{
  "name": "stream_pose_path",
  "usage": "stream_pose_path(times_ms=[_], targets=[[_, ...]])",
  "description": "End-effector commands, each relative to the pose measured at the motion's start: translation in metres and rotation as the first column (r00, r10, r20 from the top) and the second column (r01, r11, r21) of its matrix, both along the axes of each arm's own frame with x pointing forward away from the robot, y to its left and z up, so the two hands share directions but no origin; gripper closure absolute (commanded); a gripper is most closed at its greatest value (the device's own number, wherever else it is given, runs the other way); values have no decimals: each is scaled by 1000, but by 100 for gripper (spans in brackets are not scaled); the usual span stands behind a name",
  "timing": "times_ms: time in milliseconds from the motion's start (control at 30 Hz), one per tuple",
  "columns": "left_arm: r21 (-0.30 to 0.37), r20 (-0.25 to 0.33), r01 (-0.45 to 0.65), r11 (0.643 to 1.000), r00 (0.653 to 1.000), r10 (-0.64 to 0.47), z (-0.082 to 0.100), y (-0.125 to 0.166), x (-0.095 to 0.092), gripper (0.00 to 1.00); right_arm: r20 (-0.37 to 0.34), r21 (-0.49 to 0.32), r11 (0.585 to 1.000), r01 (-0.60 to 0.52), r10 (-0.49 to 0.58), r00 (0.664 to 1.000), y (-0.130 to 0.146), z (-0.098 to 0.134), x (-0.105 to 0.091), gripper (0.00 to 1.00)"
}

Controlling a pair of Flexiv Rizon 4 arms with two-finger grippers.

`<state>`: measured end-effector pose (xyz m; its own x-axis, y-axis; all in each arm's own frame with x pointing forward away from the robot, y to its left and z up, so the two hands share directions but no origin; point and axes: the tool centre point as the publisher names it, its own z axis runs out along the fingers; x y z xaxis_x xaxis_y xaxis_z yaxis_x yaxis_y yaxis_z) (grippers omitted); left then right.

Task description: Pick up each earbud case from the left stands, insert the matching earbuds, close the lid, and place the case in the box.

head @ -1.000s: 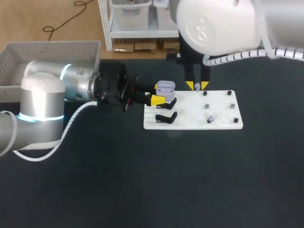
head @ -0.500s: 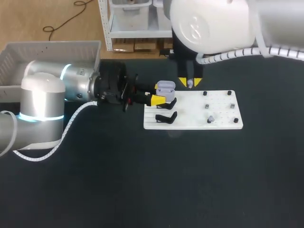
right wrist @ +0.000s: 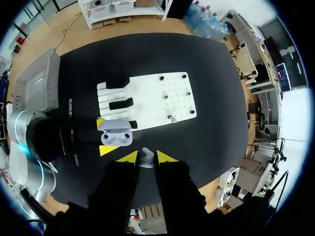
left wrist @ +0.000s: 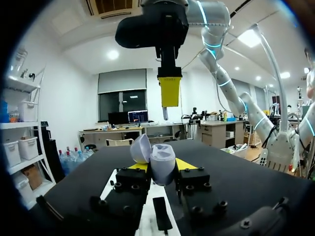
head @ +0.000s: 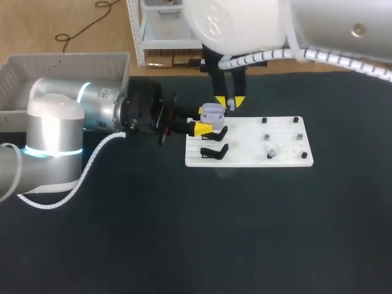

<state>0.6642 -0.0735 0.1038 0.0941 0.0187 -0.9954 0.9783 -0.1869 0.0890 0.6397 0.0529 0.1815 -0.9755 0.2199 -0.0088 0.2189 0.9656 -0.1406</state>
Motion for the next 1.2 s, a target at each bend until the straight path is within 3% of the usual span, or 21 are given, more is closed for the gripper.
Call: stream_pose_path(times_ms=[33, 500, 1200], targets=[[11, 14, -13, 1000, 1000, 13, 3, -2, -5, 100, -7, -10, 1000, 1, -1, 1000, 5, 1, 1, 100], [24, 10, -36, 999, 999, 36, 1, -7, -3, 100, 13, -24, 1000, -7, 8, 1000, 14, -9, -5, 100], [18, -3, -46, 999, 999, 47, 1, -7, -1, 100, 11, -32, 999, 2, -2, 1000, 16, -23, 10, 100]])
